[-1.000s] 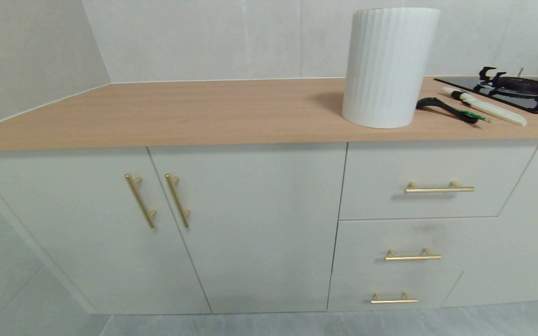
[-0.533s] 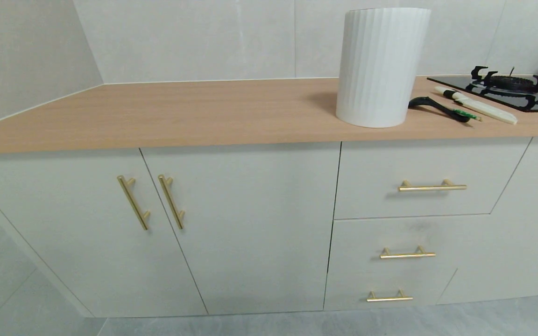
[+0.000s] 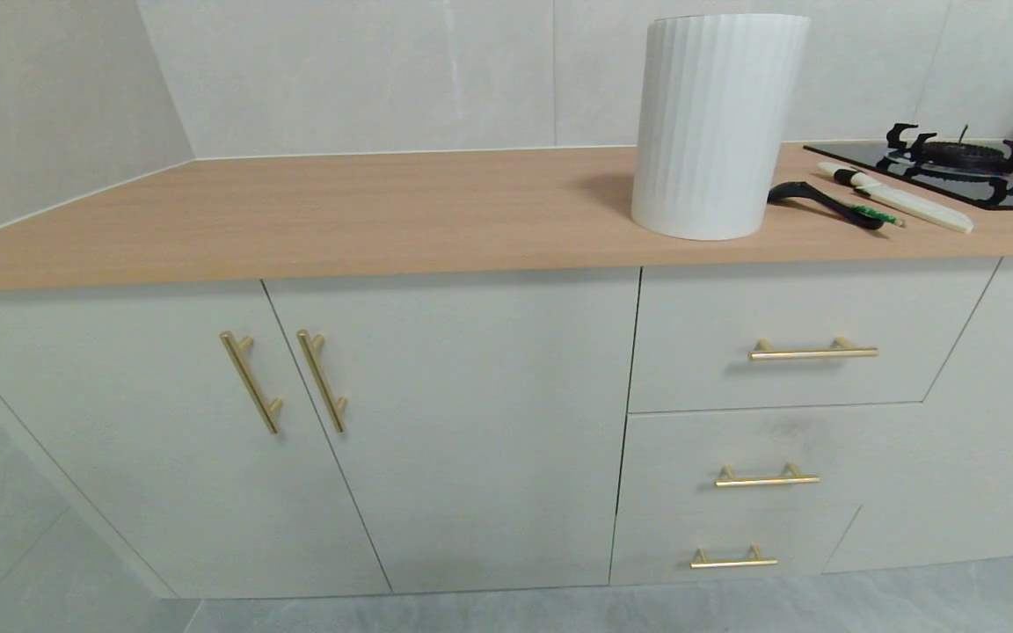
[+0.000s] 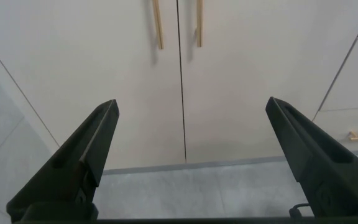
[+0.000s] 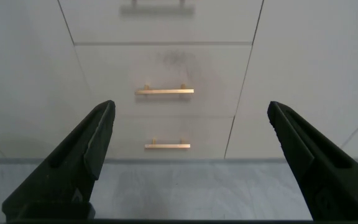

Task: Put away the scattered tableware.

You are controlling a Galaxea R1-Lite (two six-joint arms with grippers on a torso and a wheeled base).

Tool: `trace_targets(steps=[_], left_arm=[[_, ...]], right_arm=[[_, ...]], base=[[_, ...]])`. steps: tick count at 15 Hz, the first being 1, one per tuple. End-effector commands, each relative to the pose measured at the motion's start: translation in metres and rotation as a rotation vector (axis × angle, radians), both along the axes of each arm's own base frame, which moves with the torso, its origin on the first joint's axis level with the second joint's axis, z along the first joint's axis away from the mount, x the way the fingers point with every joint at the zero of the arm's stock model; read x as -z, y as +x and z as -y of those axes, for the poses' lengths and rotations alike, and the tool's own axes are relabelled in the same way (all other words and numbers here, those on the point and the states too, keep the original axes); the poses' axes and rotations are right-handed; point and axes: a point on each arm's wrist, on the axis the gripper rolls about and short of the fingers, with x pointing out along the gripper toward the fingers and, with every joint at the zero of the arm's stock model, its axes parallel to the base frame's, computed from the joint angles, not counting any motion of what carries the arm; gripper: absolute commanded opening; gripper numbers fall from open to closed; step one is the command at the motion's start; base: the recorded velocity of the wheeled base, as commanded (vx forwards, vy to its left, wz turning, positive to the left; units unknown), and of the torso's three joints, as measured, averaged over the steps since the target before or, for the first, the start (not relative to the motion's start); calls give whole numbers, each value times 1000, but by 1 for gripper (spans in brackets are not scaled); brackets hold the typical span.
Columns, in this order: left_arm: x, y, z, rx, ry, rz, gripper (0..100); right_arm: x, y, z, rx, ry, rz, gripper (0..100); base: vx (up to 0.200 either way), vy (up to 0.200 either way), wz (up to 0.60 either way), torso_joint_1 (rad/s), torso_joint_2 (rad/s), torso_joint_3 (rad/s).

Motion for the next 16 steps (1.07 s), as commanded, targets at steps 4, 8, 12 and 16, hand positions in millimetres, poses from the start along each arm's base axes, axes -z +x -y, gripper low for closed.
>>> trace_targets(steps=[4, 8, 12, 16], left_arm=[[0, 0, 0, -2, -2, 0, 100], [0, 0, 0, 0, 0, -1, 100], [0, 0, 0, -2, -2, -1, 100], [0, 0, 0, 0, 0, 0, 100]], right_arm=[[-66, 91, -4, -76, -34, -432, 100], [-47, 181, -23, -160, -69, -756, 100], [-17, 253, -36, -163, -85, -876, 100], [20, 294, -41, -148, -87, -859, 100]], base=[[0, 0, 0, 0, 0, 0], [0, 0, 0, 0, 0, 0], [0, 0, 0, 0, 0, 0], [0, 0, 0, 0, 0, 0]])
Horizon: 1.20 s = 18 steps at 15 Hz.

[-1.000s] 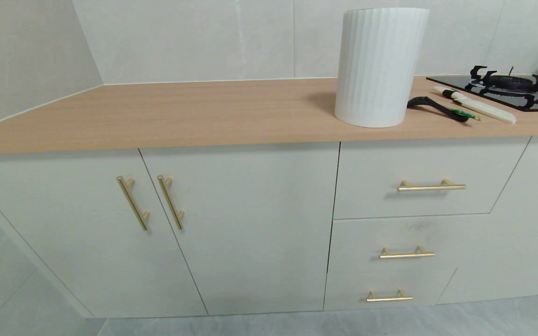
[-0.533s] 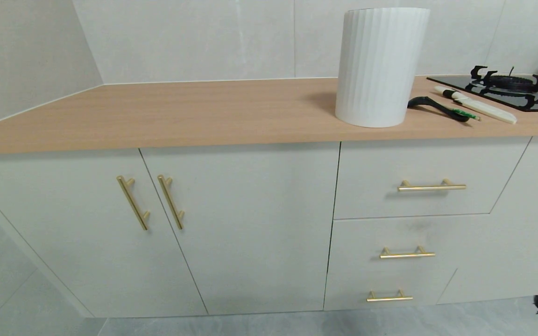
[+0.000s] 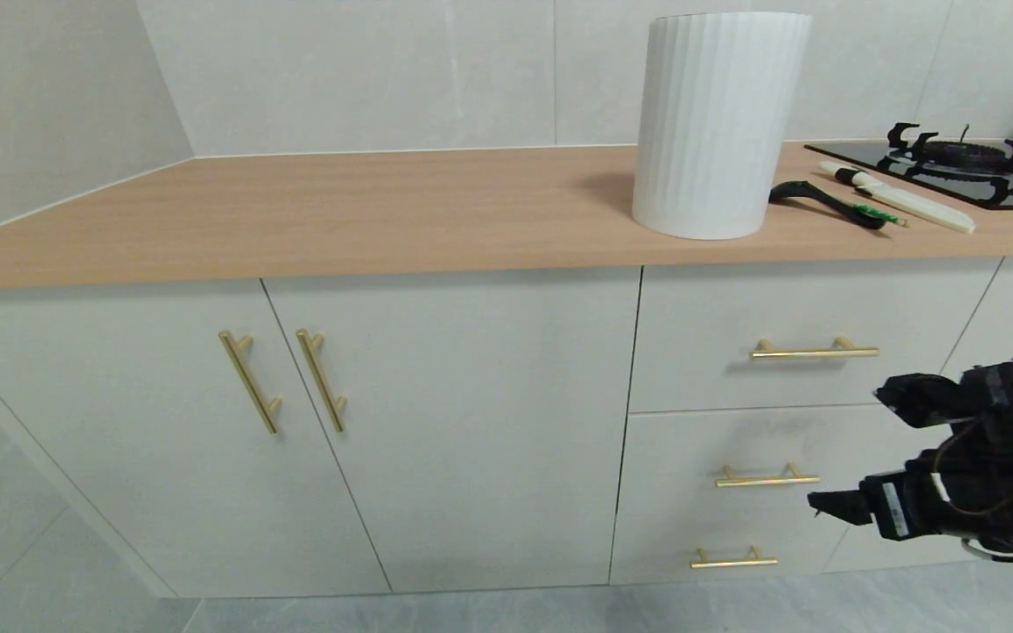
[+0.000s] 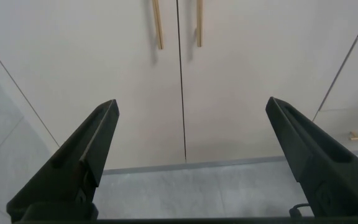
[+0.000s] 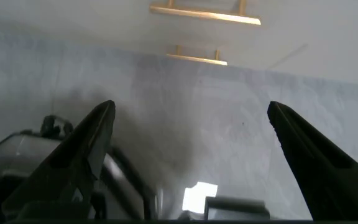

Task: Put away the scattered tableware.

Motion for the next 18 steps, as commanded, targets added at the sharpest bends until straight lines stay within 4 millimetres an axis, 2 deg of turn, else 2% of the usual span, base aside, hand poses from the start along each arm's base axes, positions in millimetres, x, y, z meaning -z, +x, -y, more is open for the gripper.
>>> trace_targets(steps=[1, 2, 6, 11, 18], left_arm=[[0, 0, 0, -1, -1, -1, 100], [0, 0, 0, -1, 1, -1, 100], [0, 0, 0, -1, -1, -1, 100], [0, 0, 0, -1, -1, -1, 100], [0, 0, 0, -1, 1, -1, 100]], right_arm=[[42, 45, -5, 17, -24, -45, 100], [49, 55, -3, 29, -27, -49, 100], [72, 70, 1, 50, -25, -72, 100], [104, 91, 4, 115, -55, 43, 100], [121, 105, 3, 164, -42, 123, 100]], base=[[0, 0, 0, 0, 0, 0], [0, 0, 0, 0, 0, 0], [0, 0, 0, 0, 0, 0], [0, 0, 0, 0, 0, 0], [0, 0, 0, 0, 0, 0]])
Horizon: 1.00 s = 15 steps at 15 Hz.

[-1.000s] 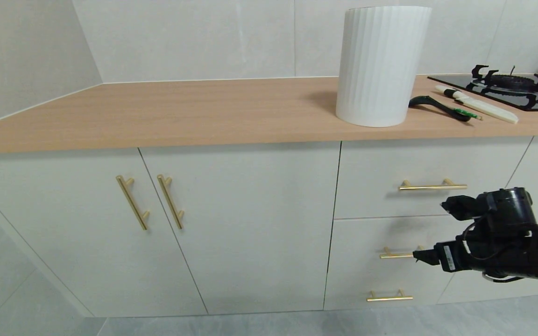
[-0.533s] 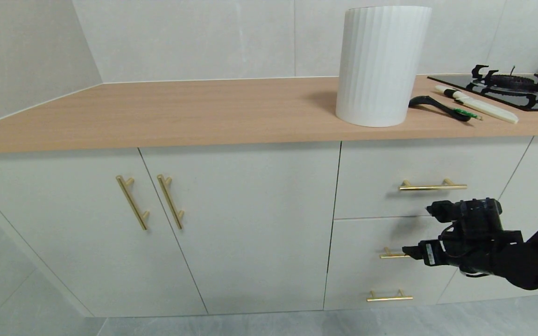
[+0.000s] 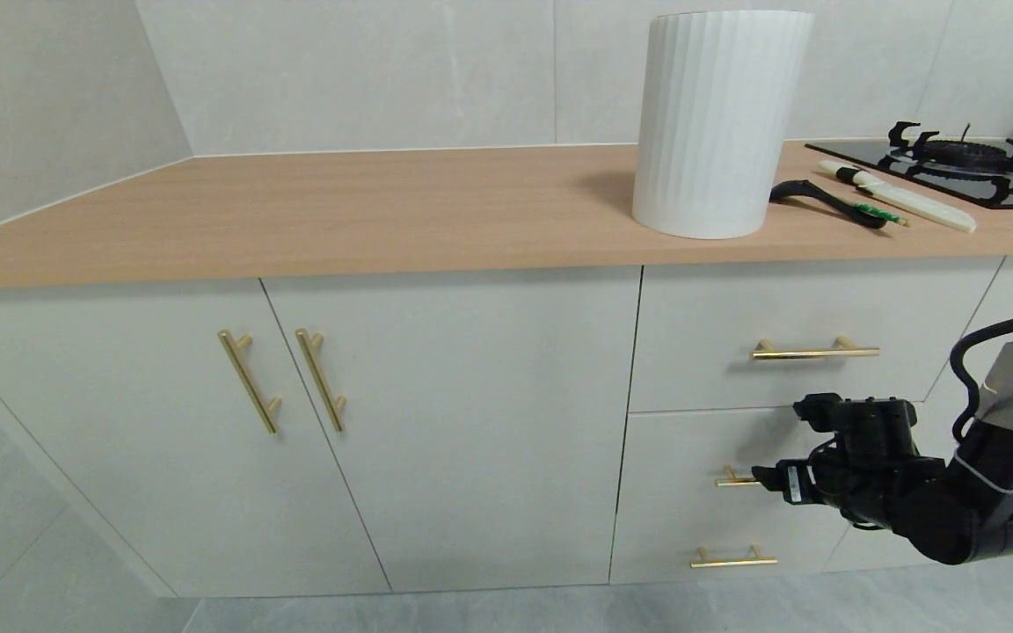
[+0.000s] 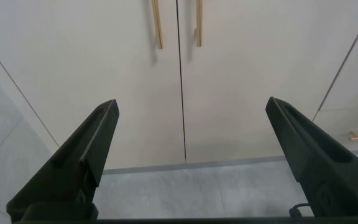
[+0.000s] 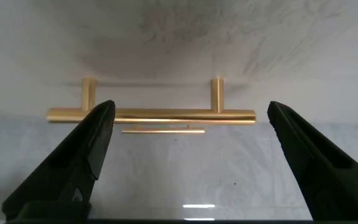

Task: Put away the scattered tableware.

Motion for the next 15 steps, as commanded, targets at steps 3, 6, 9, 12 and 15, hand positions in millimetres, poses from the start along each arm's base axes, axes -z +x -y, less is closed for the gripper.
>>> trace_targets(steps=[3, 6, 9, 12, 15], left_arm=[[0, 0, 0, 0, 1, -2, 100], [0, 0, 0, 0, 1, -1, 100], [0, 0, 0, 0, 1, -2, 100], [0, 0, 0, 0, 1, -2, 100], [0, 0, 0, 0, 1, -2, 100]], right_arm=[[13, 5, -1, 0, 2, 21, 100], [18, 11, 0, 31, -20, 41, 100], [22, 11, -1, 32, -20, 30, 100], [25, 11, 0, 32, -22, 24, 100], [26, 8, 0, 30, -26, 12, 100]], base=[[0, 0, 0, 0, 0, 0], [0, 0, 0, 0, 0, 0], [0, 0, 0, 0, 0, 0], [0, 0, 0, 0, 0, 0], [0, 0, 0, 0, 0, 0]])
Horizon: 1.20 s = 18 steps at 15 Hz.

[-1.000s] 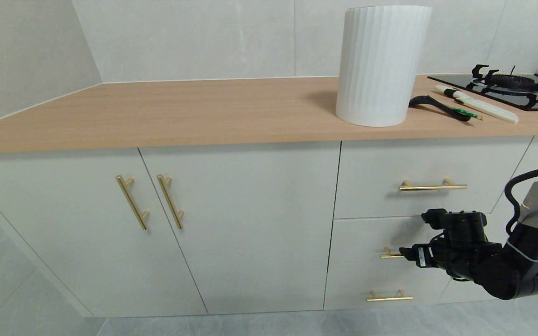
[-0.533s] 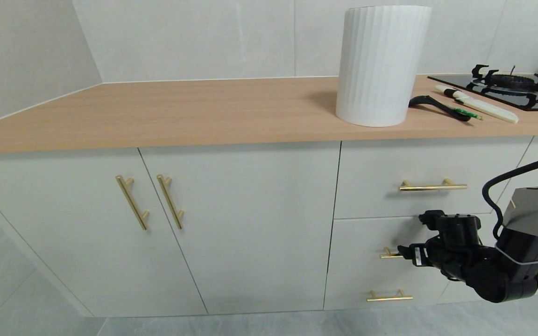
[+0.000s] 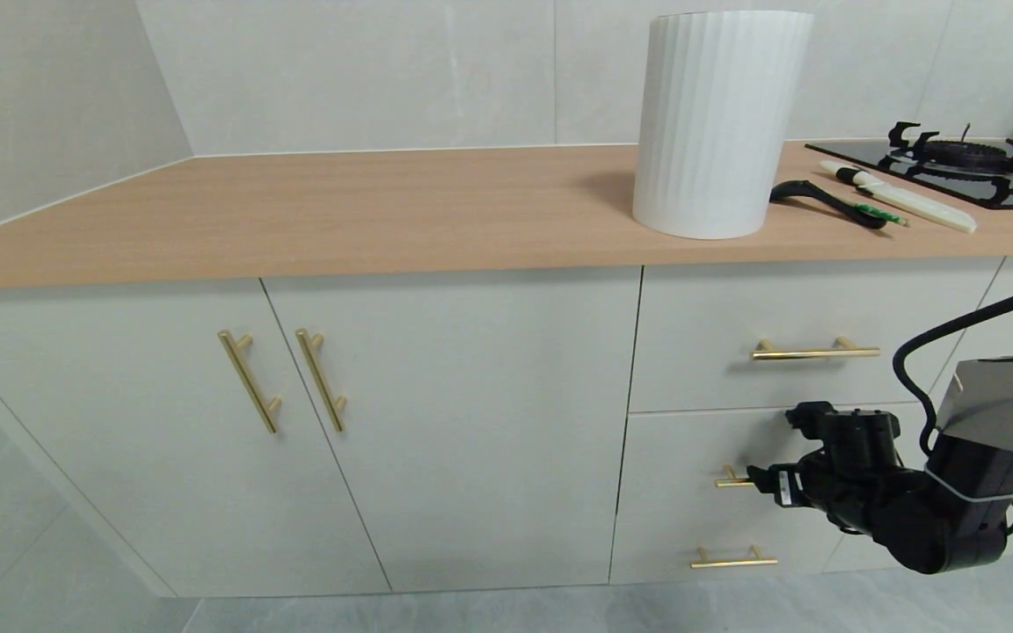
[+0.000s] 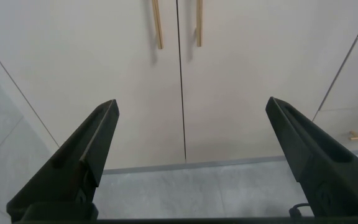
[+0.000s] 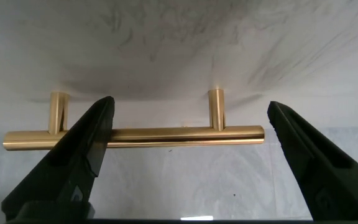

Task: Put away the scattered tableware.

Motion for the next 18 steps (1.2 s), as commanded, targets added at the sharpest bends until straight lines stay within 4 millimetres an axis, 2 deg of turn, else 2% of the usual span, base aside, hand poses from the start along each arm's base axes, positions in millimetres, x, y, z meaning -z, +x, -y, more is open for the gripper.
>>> trace_targets(steps=[1, 8, 11, 13, 14, 15, 16, 18], left_arm=[[0, 0, 0, 0, 0, -1, 100], [0, 0, 0, 0, 0, -1, 100], [0, 0, 0, 0, -1, -2, 100], [0, 0, 0, 0, 0, -1, 100], [0, 0, 0, 0, 0, -2, 100], [0, 0, 0, 0, 0, -1, 100], [0, 0, 0, 0, 0, -1, 100], [0, 0, 0, 0, 0, -1, 100]], right_arm=[[0, -4, 0, -3, -3, -13, 100], [-3, -21, 2, -16, -16, -52, 100], [-49, -52, 1, -65, 16, -1, 100], [-94, -78, -3, -134, 52, 11, 100], [-107, -86, -4, -153, 63, 11, 100], [-133, -99, -7, -196, 82, 21, 100], [-171, -118, -10, -222, 90, 13, 100], [-197, -128, -12, -233, 99, 16, 100]], base=[[0, 0, 0, 0, 0, 0], [0, 0, 0, 0, 0, 0], [0, 0, 0, 0, 0, 0], [0, 0, 0, 0, 0, 0], [0, 0, 0, 0, 0, 0], [0, 0, 0, 0, 0, 0], [0, 0, 0, 0, 0, 0], [0, 0, 0, 0, 0, 0]])
